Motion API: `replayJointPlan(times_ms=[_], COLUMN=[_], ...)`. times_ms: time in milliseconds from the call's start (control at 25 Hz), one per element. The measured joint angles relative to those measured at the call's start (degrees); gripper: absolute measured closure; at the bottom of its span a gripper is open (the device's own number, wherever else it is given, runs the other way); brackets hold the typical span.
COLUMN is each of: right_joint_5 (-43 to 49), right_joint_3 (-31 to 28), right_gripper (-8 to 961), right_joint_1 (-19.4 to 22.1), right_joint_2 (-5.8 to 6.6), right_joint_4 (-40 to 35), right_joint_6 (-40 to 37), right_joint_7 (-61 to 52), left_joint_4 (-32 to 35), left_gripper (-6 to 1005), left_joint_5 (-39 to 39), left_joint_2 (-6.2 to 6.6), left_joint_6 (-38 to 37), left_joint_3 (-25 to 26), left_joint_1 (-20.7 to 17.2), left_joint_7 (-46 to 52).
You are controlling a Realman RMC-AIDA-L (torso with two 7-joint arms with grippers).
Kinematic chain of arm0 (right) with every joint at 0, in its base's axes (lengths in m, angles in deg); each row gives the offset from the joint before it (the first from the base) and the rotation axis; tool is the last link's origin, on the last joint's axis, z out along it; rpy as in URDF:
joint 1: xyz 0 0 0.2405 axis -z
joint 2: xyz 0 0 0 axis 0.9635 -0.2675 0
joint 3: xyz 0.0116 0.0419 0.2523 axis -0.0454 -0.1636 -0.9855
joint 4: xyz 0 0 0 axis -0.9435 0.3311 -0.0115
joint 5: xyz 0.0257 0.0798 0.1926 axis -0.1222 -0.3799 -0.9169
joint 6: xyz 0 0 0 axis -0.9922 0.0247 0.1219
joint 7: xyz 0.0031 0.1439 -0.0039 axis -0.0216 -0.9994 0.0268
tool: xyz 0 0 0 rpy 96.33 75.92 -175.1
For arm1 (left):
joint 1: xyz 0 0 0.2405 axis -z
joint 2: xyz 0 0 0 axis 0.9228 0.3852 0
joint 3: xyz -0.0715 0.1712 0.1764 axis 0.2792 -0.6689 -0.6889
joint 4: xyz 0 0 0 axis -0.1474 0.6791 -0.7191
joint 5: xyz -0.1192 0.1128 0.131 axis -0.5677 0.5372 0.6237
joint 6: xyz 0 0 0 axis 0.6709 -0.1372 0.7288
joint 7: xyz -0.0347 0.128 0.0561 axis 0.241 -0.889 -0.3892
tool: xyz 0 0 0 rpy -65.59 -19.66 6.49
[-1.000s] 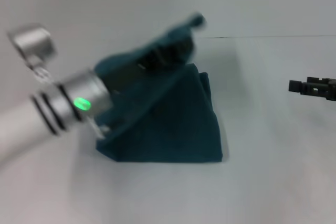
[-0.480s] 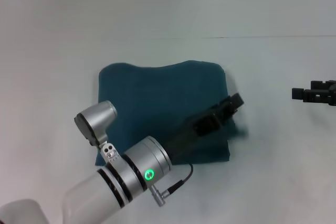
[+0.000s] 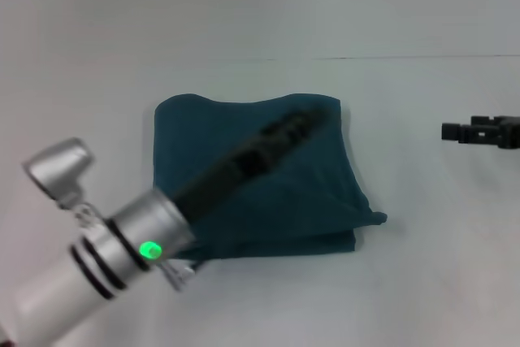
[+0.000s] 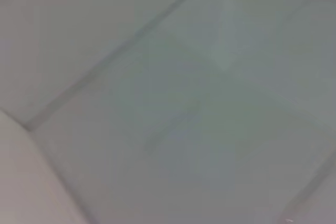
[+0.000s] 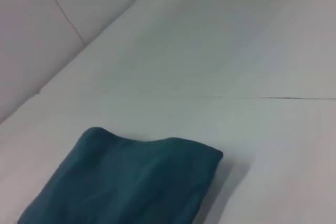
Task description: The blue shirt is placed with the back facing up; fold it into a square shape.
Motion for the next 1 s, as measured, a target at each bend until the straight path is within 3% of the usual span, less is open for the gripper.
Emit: replayJointPlan(times_ms=[280,400,640,1000], right_joint_5=[-0.9,-1.2,-1.3,-5.1], right_joint_3=[-0.7,-0.7,-0.9,-0.9], right_gripper=[40,40,39,39], right_joint_1=[-1.0,-1.0,-0.6,0.4], right_joint_2=[0.2,-0.27,-1.61,-2.32], right_joint_4=[0.0,-0.1,-0.1,0.4], right_joint_6=[-0.8,-0.8,-0.9,-2.8], right_joint_7=[-6.0,-7.8,-7.2,-7.4], left_joint_4=[14.9,19.1,24.0,27.5], left_gripper=[249,120,49,67], left_joint_5=[-0.2,0.1,0.6,0.7], left_joint_2=[0.34,0.5,1.2,1.14], left_joint_6=[10.5,16.5,22.7,33.7], left_joint_3=[3.4,3.2,-3.0,-9.2], left_joint_1=[-2.8,-2.7,-2.0,-1.2], left_joint_7=[12.2,15.7,17.6,17.0])
